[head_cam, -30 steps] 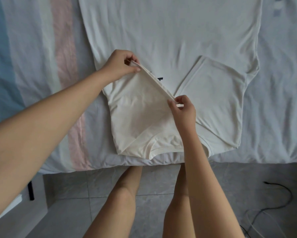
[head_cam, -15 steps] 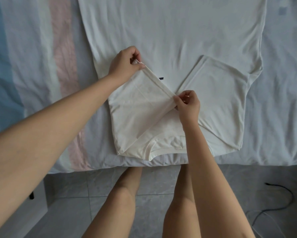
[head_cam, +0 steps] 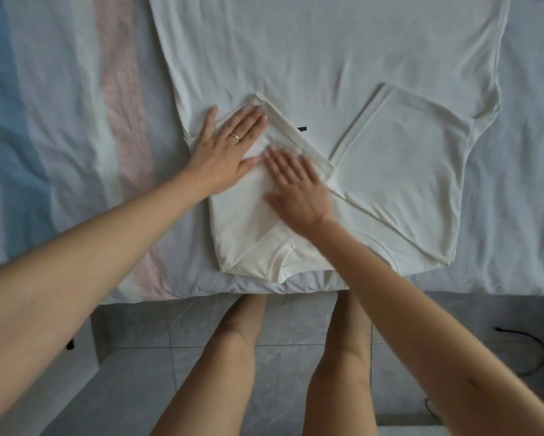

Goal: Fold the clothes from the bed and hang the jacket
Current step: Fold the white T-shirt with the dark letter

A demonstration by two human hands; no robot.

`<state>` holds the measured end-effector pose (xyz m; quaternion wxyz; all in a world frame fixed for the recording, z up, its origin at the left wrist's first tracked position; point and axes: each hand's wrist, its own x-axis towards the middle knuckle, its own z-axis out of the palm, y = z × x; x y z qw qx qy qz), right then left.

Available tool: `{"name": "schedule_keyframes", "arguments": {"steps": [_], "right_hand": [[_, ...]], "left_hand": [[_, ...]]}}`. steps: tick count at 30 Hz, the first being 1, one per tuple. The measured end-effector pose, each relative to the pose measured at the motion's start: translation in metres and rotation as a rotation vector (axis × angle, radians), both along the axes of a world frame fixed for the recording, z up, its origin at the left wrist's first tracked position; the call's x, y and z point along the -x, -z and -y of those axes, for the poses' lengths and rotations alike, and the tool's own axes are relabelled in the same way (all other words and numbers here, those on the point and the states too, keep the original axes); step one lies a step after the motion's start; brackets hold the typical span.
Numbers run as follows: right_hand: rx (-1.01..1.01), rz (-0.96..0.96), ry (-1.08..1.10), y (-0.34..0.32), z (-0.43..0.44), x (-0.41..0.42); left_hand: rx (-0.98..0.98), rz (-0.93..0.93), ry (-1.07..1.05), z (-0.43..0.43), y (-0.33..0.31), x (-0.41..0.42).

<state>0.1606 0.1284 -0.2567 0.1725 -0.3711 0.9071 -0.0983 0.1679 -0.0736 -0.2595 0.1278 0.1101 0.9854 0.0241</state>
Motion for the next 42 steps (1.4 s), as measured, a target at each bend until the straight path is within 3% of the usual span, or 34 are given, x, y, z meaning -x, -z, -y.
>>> {"name": "schedule_keyframes", "arguments": {"steps": [3, 7, 11, 15, 20, 27, 31, 36, 42], "right_hand": [[-0.141, -0.045, 0.09, 0.01, -0.025, 0.026], [-0.223, 0.031, 0.429, -0.005, -0.005, 0.015], [-0.195, -0.061, 0.02, -0.01, 0.012, -0.026], [-0.212, 0.032, 0.033, -0.001, -0.03, -0.04], [-0.067, -0.06, -0.332, -0.016, -0.108, -0.078], [-0.24, 0.024, -0.187, -0.037, -0.244, -0.06], [-0.406, 0.104, -0.048, -0.044, -0.272, -0.026], [-0.272, 0.097, -0.137, -0.038, -0.258, -0.008], [-0.123, 0.077, -0.125, -0.032, -0.246, -0.008]], "left_hand": [[0.078, 0.114, 0.057, 0.016, 0.0, 0.019], [0.021, 0.098, -0.05, 0.005, -0.013, 0.015], [-0.028, 0.012, -0.147, -0.026, -0.021, -0.045], [0.046, 0.137, -0.056, -0.032, -0.002, -0.157], [0.025, 0.162, 0.078, -0.031, -0.016, -0.22], [-0.085, 0.113, 0.104, -0.041, -0.011, -0.194], [-0.095, 0.077, 0.156, -0.045, -0.003, -0.174], [-0.128, 0.111, 0.157, -0.046, -0.01, -0.164], [-0.326, 0.026, 0.196, -0.05, -0.036, -0.159]]}}
